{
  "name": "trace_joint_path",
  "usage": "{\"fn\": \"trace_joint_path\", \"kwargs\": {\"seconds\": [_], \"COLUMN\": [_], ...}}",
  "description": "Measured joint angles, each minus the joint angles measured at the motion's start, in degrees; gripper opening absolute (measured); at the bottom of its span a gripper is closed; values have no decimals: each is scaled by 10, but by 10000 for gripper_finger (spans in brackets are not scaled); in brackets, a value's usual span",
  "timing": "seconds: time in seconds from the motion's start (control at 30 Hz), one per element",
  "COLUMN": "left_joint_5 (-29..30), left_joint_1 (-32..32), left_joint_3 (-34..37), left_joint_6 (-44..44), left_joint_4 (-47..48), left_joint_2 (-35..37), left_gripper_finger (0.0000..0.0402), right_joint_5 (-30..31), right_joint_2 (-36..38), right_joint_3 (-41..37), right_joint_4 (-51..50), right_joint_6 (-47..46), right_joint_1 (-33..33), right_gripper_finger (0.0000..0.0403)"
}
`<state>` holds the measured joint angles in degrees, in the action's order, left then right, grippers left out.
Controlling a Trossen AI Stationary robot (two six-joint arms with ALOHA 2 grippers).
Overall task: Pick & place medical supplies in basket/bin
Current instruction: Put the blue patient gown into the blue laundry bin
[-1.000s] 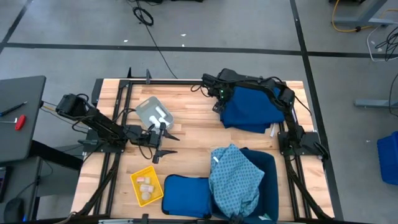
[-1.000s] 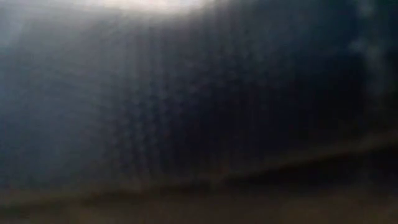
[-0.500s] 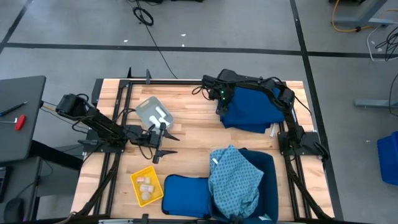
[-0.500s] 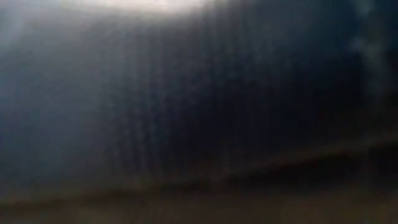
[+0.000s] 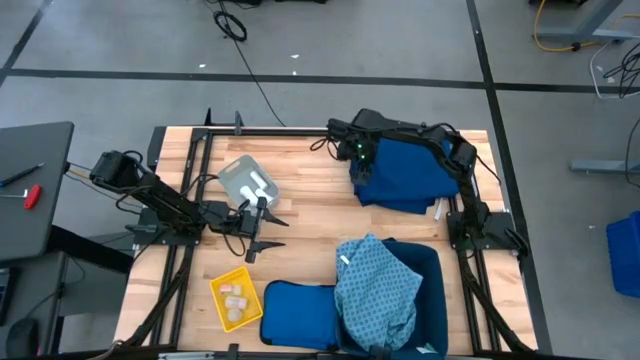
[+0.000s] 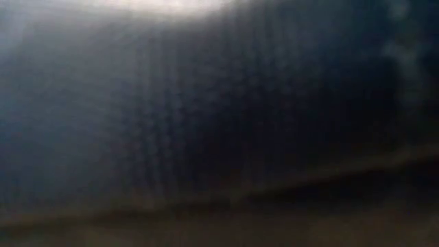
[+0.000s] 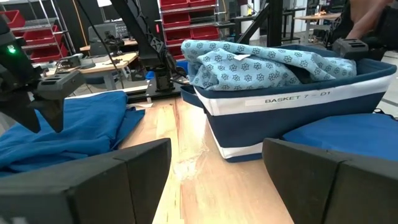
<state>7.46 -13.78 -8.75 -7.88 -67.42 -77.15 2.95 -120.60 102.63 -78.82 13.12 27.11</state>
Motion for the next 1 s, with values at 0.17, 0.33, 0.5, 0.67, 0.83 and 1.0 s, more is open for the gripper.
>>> {"fn": "trace_joint_path", "kwargs": {"seconds": [0.17, 0.33, 0.5, 0.67, 0.83, 1.0], "left_joint_5": [0, 0, 0, 0, 0, 0], "left_joint_1": [0, 0, 0, 0, 0, 0], "left_joint_3": [0, 0, 0, 0, 0, 0], "left_joint_6": [0, 0, 0, 1, 5, 6], "left_joint_4": [0, 0, 0, 4, 10, 15], "left_joint_2": [0, 0, 0, 0, 0, 0], "left_gripper_finger": [256, 256, 256, 256, 256, 256], "right_joint_5": [1, 2, -53, -168, -259, -309], "right_joint_2": [3, 19, 55, 88, 98, 98], "right_joint_3": [0, 0, 0, 0, 0, 0], "right_joint_4": [-24, -29, 90, 248, 394, 560], "right_joint_6": [-13, -15, -5, -7, -22, -43], "right_joint_1": [-7, -24, -47, -58, -62, -66], "right_gripper_finger": [112, 11, 6, 4, 2, 1]}}
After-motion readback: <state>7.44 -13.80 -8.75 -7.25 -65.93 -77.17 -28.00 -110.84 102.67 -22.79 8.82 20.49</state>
